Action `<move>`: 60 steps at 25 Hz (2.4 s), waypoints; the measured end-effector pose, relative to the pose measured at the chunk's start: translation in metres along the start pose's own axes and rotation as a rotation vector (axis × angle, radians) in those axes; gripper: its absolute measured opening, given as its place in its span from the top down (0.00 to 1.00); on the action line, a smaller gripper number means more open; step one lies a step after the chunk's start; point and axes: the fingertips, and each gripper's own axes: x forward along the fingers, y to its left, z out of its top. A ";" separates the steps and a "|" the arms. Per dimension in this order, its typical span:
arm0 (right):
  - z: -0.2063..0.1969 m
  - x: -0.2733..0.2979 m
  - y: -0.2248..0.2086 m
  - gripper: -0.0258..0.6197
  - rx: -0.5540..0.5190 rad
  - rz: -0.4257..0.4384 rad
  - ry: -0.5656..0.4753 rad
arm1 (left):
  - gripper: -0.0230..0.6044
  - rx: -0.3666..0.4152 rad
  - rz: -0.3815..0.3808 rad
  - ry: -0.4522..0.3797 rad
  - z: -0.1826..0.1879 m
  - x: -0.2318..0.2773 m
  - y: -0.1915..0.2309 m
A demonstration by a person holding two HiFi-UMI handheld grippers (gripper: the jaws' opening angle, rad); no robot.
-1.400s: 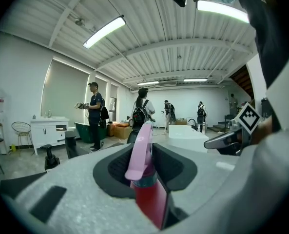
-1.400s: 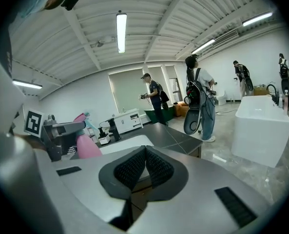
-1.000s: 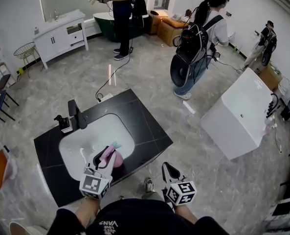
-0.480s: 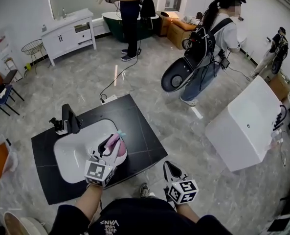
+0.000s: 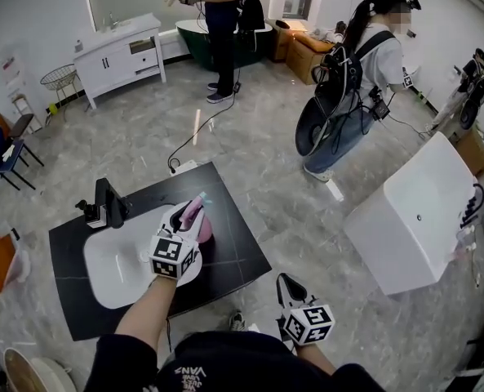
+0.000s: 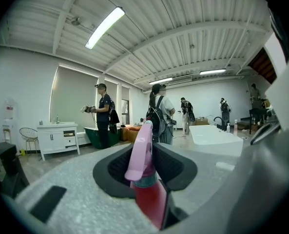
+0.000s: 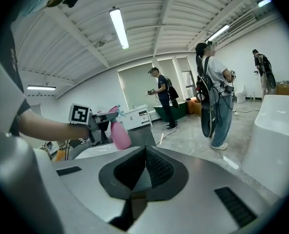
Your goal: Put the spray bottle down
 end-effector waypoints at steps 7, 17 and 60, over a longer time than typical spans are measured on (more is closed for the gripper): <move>-0.003 -0.009 -0.032 0.96 0.021 -0.049 0.008 | 0.79 -0.009 0.036 0.044 -0.013 0.051 0.021; -0.004 -0.017 -0.049 0.96 0.032 -0.070 0.018 | 0.79 -0.033 0.094 0.052 -0.018 0.088 0.040; -0.019 -0.017 0.094 0.96 -0.015 -0.015 -0.024 | 0.26 -0.051 -0.097 0.068 -0.034 -0.102 0.026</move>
